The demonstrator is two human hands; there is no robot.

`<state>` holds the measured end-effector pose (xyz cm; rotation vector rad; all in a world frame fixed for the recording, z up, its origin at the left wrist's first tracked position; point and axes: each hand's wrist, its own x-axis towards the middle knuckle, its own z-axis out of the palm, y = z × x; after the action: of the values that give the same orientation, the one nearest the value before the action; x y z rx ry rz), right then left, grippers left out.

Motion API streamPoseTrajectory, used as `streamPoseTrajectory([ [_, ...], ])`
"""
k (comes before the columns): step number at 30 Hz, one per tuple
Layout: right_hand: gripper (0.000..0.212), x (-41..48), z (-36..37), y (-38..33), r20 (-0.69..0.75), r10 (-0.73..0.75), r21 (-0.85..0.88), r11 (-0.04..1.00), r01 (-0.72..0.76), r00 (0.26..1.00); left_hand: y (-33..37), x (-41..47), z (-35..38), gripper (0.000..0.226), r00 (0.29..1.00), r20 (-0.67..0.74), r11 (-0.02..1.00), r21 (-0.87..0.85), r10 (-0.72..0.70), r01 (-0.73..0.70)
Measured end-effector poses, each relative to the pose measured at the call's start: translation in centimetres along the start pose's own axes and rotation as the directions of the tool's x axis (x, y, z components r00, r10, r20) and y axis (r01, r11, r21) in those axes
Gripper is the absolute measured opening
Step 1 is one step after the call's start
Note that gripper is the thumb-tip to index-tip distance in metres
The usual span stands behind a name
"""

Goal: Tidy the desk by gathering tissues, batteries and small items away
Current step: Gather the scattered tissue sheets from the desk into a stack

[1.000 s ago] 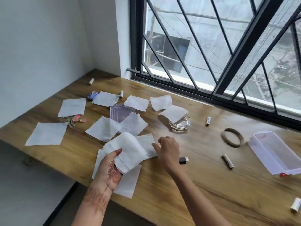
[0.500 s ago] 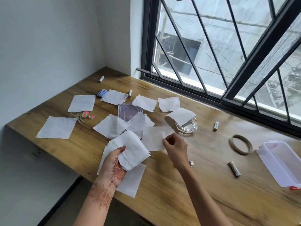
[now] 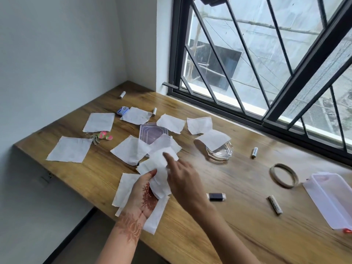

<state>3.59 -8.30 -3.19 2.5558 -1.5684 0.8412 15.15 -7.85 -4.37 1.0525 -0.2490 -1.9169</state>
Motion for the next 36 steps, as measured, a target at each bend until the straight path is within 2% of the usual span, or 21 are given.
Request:
streamPoseTrajectory([
  [5,0.065,-1.3,0.7,-1.3,0.053,-0.043,0.045,0.998,0.04,0.998,0.0,-0.2,0.2,0.051,0.999,0.028,0.991,-0.133,-0.022,0.025],
  [8,0.053,-1.5,1.2,-1.4,0.065,-0.03,0.101,0.995,0.024,0.997,0.0,0.1,-0.1,0.062,0.999,0.027,0.996,-0.081,0.029,-0.027],
  [12,0.032,-1.3,0.6,-1.8,0.138,-0.034,0.229,0.973,0.001,0.99,0.3,0.1,-0.3,0.062,1.0,-0.021,1.0,0.022,0.011,-0.01],
  [14,0.025,-1.3,0.4,-1.6,0.141,0.036,0.35,0.933,-0.084,0.989,0.6,0.4,-1.0,0.054,0.994,-0.101,0.997,0.069,0.046,-0.039],
  [17,0.015,-1.4,1.1,-0.5,0.119,0.216,0.426,0.871,-0.246,0.969,1.1,0.3,-2.0,0.042,0.98,-0.167,0.991,0.097,0.109,-0.094],
  [19,0.012,-2.0,2.0,0.5,0.126,0.32,0.41,0.845,-0.343,0.939,1.3,0.1,-2.6,0.033,0.965,-0.186,0.981,0.097,0.184,-0.168],
  [22,0.016,-3.5,3.2,1.3,0.215,0.403,0.323,0.83,-0.454,0.89,1.6,-0.4,-3.2,0.026,0.954,-0.18,0.968,0.124,0.239,-0.219],
  [26,0.028,-5.6,4.5,0.3,0.305,0.43,0.181,0.85,-0.495,0.85,1.7,-1.1,-4.8,0.043,0.917,-0.258,0.948,0.178,0.303,-0.263],
  [29,0.021,-6.4,5.1,-0.8,0.278,0.45,0.136,0.856,-0.498,0.849,1.9,-1.6,-5.6,0.052,0.922,-0.285,0.964,0.117,0.263,-0.239],
  [34,0.011,-6.2,5.2,-1.6,0.309,0.485,0.146,0.826,-0.545,0.818,2.2,-1.9,-6.8,0.035,0.897,-0.332,0.956,0.092,0.293,-0.279],
  [36,0.009,-5.8,4.7,-1.3,0.356,0.527,0.246,0.743,-0.622,0.771,2.4,-2.1,-7.1,0.032,0.9,-0.321,0.956,0.081,0.294,-0.284],
])
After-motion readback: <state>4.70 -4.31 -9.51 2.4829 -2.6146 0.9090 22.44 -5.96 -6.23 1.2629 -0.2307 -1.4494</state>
